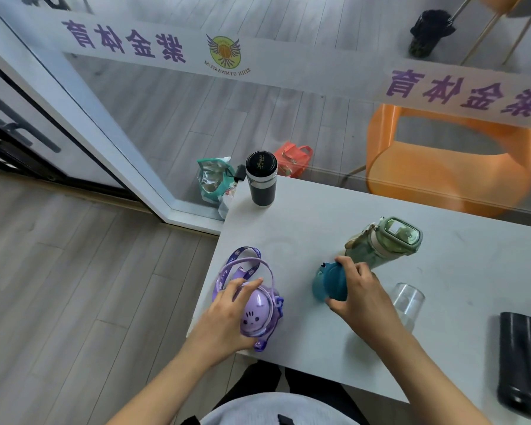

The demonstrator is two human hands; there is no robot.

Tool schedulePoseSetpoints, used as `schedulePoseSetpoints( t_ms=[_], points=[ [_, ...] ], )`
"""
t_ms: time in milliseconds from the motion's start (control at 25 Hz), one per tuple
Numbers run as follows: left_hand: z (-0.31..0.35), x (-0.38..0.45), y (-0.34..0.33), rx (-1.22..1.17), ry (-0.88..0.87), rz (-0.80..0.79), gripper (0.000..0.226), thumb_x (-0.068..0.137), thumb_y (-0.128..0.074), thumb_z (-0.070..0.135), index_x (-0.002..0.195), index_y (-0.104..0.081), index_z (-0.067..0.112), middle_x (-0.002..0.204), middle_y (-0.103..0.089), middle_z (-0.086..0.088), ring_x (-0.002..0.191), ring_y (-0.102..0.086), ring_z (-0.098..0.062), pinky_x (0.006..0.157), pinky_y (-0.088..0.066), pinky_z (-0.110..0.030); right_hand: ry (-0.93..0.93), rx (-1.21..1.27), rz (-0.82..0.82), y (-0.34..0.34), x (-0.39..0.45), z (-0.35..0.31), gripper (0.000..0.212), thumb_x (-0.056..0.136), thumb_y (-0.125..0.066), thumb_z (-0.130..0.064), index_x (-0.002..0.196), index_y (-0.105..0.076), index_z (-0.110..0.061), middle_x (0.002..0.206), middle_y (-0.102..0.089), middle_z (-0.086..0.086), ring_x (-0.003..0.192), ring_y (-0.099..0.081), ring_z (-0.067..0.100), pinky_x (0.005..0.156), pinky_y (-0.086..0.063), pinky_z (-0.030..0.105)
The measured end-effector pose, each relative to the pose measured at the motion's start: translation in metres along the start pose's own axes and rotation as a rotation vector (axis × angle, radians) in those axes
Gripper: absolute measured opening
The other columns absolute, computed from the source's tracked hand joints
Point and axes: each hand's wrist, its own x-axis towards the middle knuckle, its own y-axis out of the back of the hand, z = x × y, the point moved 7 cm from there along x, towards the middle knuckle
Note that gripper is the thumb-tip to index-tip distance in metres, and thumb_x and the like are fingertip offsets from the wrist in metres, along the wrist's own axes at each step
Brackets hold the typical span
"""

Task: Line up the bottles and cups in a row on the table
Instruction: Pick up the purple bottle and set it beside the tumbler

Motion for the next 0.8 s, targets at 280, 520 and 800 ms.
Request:
schedulePoseSetpoints(
  t_ms=[280, 520, 800],
  points=[
    [0.022, 0.058, 0.008, -0.033, 0.034, 0.110, 0.097, 0.060, -0.078, 0.050, 0.141, -0.027, 0.041, 0.136, -0.039, 0.008, 0.122, -0.049, -0.019, 0.086, -0.053, -0.034, 0.327, -0.093, 0.103, 0.018, 0.000, -0.059, 0.086, 0.077, -0.076, -0.042, 0.149, -0.031, -0.026, 0.149, -0.039, 0.006, 0.128, -0.046, 0.029, 0.105, -0.043, 0.036],
    [0.046, 0.139, 0.019, -0.200, 0.094, 0.100, 0.110, 0.052, -0.090, 0.041, 0.142, -0.026, 0.035, 0.136, -0.042, -0.002, 0.124, -0.050, -0.028, 0.095, -0.050, -0.047, 0.319, -0.234, -0.007, 0.026, 0.056, -0.088, 0.087, 0.078, -0.073, -0.029, 0.151, -0.027, -0.022, 0.146, -0.040, 0.009, 0.126, -0.046, 0.031, 0.102, -0.041, 0.038],
    [0.024, 0.119, 0.057, -0.161, 0.074, 0.325, 0.053, 0.080, -0.070, 0.024, 0.129, -0.048, 0.028, 0.125, -0.053, 0.005, 0.108, -0.054, -0.020, 0.086, -0.053, -0.036, 0.311, -0.377, -0.079, 0.033, 0.092, -0.089, 0.092, 0.076, -0.073, -0.051, 0.150, -0.027, -0.023, 0.133, -0.050, 0.011, 0.115, -0.054, 0.032, 0.094, -0.044, 0.041]
  ],
)
